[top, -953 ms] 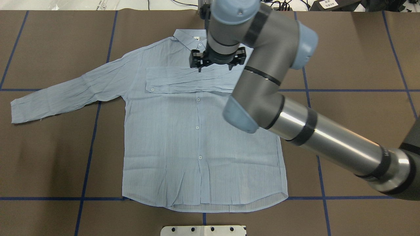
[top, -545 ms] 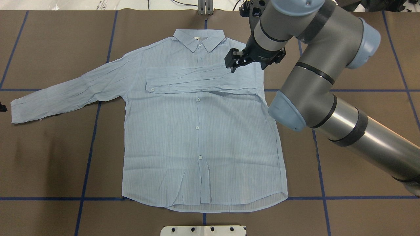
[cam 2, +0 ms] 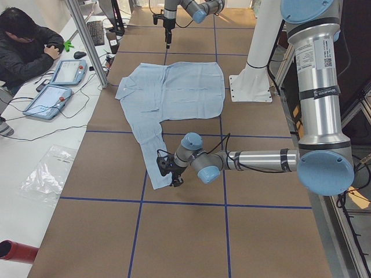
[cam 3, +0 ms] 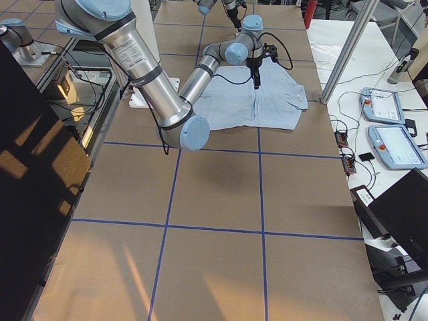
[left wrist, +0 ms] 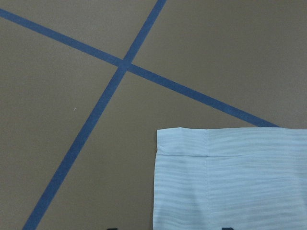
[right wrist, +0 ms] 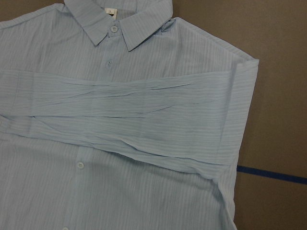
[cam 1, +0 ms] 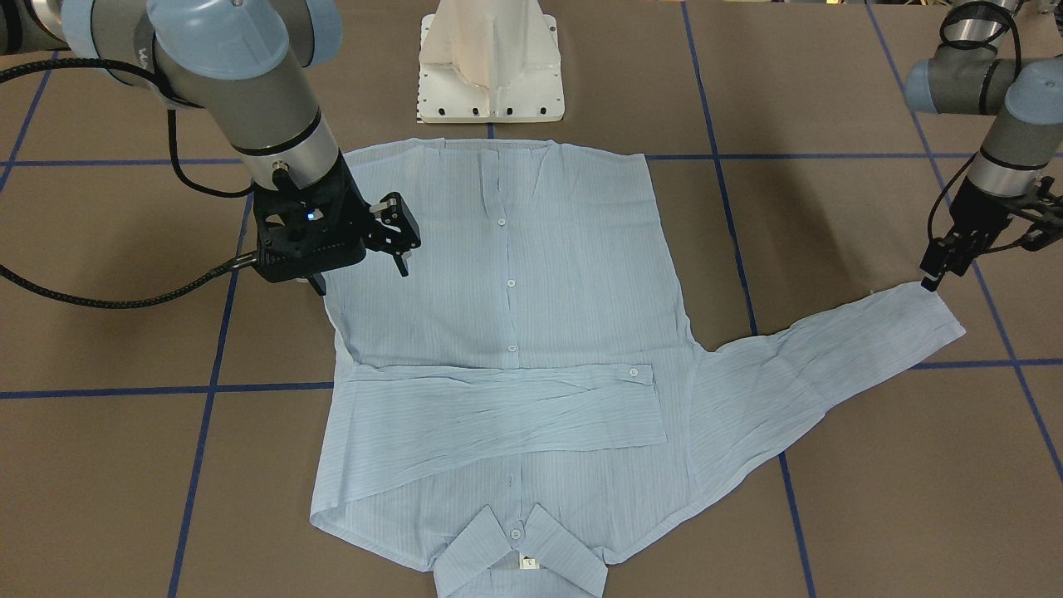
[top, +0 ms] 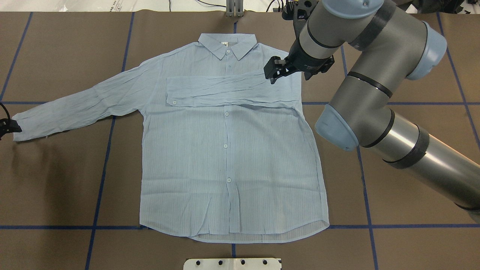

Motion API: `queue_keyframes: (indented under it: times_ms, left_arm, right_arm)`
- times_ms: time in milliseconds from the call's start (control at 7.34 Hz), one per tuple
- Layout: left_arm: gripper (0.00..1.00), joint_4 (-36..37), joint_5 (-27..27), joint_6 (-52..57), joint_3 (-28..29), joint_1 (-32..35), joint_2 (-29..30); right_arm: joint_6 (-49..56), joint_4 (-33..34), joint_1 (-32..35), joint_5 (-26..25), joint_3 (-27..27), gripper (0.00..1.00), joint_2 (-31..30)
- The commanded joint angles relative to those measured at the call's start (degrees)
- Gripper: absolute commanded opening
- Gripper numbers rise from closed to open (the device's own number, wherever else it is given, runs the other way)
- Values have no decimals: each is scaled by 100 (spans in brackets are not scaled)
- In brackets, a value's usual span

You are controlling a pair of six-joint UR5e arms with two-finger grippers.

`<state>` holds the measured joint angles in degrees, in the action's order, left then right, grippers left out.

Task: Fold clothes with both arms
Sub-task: 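Release the sleeve and raise the right gripper away from the shirt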

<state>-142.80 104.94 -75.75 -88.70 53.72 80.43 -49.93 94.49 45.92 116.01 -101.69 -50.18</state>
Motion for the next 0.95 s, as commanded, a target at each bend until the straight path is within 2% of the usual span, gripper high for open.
queue_keyframes:
  times_ms: [0,409,817]
  left_arm:
    - [60,7,-44,-10,72,-28,78]
    - [59,7,-44,-1,160,-151,78]
    - [52,15,-123,-1,169,-212,78]
  right_arm:
    - [0,-1,-4,0,0,99,0]
    - [0,-1,-22,-9,0,99,-9]
    - [0,-1,-22,-9,-9,99,-9]
